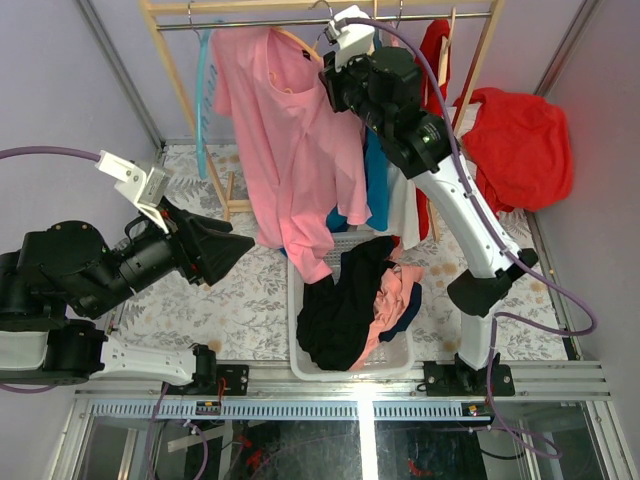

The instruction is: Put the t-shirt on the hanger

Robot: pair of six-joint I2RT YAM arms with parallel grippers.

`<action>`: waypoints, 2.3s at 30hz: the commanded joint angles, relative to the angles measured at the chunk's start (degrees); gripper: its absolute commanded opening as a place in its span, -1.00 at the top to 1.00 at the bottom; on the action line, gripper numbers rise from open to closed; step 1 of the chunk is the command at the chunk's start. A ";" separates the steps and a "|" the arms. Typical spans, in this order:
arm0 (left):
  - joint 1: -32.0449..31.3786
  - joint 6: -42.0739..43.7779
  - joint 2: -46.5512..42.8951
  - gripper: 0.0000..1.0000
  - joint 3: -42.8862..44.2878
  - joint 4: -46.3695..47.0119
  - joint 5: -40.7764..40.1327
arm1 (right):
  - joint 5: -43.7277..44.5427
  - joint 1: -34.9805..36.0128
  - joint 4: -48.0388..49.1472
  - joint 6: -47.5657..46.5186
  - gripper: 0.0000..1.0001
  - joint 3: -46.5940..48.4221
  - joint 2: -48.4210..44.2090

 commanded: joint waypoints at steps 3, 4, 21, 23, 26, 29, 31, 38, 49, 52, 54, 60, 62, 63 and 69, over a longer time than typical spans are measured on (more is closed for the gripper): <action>0.22 0.37 -0.02 -0.06 0.62 0.25 -1.54 | -0.01 0.05 10.09 1.15 1.00 -4.18 -1.16; 0.22 0.48 0.04 -0.06 0.60 0.24 -1.56 | -0.06 0.05 10.36 1.34 1.00 -5.12 -1.24; 0.23 0.31 -1.46 -0.07 -2.25 0.77 -2.24 | 0.58 0.05 10.97 2.44 0.86 -11.01 -1.14; 0.18 0.25 -1.55 -0.07 -2.35 0.77 -2.24 | 0.52 -0.01 10.79 2.49 0.66 -11.65 -2.07; 0.28 0.10 -1.54 -0.07 -2.61 0.88 -2.21 | 0.04 0.05 9.12 2.87 0.39 -10.82 -2.77; 0.26 -0.16 -1.98 -0.07 -3.45 1.15 -2.23 | -0.39 0.05 6.77 3.59 0.27 -9.81 -4.17; 0.22 -0.42 -2.43 -0.07 -4.15 1.37 -2.29 | -1.06 0.04 5.95 4.34 0.15 -10.84 -6.05; 0.31 -0.60 -2.52 -0.07 -4.13 1.39 -2.12 | -3.72 0.05 5.03 6.00 -0.12 -16.89 -13.97; 0.25 -1.34 -3.37 -0.07 -7.06 2.24 -3.04 | -7.03 0.05 3.67 7.80 -0.10 -33.01 -25.94; 0.24 -1.73 -3.47 -0.07 -8.36 2.40 -3.65 | -10.27 0.04 5.27 9.95 -0.10 -39.13 -30.07; 0.27 -1.94 -3.72 -0.07 -9.59 2.62 -4.20 | -11.85 0.05 5.84 11.53 -0.10 -42.61 -32.67; 0.32 -3.54 -6.46 -0.08 -14.54 4.28 -5.16 | -15.03 0.05 6.68 16.26 -0.10 -54.65 -42.26; 0.26 -4.01 -7.62 -0.09 -16.84 5.24 -5.66 | -14.89 0.00 6.21 17.77 -0.10 -58.32 -45.21; 0.27 -4.25 -8.14 -0.10 -17.95 5.69 -5.96 | -14.56 0.04 6.03 18.53 -0.10 -60.44 -46.91; 0.28 -5.70 -11.91 -0.16 -27.13 10.62 -6.76 | -12.42 0.00 3.71 22.31 -0.37 -71.39 -56.80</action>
